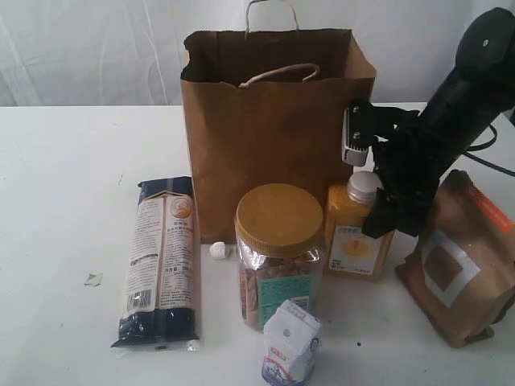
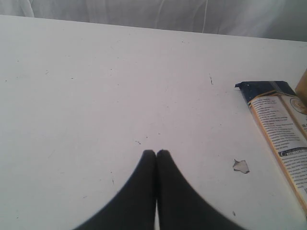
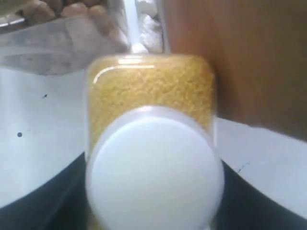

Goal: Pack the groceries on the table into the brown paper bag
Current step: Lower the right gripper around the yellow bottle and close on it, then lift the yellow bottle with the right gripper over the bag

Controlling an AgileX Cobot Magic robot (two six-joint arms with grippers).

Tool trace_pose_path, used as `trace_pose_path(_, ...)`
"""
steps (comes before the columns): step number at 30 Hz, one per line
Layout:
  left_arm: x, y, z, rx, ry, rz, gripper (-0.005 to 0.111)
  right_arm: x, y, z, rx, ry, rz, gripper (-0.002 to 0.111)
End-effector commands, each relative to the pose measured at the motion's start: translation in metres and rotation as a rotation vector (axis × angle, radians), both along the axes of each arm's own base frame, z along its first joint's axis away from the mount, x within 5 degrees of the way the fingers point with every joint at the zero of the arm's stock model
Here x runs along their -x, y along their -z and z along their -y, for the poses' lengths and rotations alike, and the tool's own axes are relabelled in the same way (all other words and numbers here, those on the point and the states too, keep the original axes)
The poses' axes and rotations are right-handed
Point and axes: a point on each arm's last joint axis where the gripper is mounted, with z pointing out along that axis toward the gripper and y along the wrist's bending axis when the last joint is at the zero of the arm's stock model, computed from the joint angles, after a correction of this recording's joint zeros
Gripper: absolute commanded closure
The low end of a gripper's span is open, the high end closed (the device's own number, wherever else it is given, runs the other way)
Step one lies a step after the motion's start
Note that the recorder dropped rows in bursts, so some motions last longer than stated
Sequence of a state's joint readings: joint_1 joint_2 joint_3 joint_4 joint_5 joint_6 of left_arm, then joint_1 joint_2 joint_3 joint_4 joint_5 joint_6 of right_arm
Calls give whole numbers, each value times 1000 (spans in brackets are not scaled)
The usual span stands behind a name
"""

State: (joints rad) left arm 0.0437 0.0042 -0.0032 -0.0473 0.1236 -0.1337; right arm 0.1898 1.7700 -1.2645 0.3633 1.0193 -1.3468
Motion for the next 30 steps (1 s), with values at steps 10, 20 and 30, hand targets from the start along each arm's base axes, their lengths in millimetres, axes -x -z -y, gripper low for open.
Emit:
trace_pose_path(10, 0, 1, 0, -2, 9, 0, 107, 20, -29, 1, -30, 116, -74, 108)
trace_pose_path(20, 0, 1, 0, -2, 9, 0, 107, 35, -64, 3, -85, 279, -21, 108)
trace_pose_path(30, 0, 1, 0, -2, 9, 0, 107, 74, -111, 3, -201, 325, -12, 108)
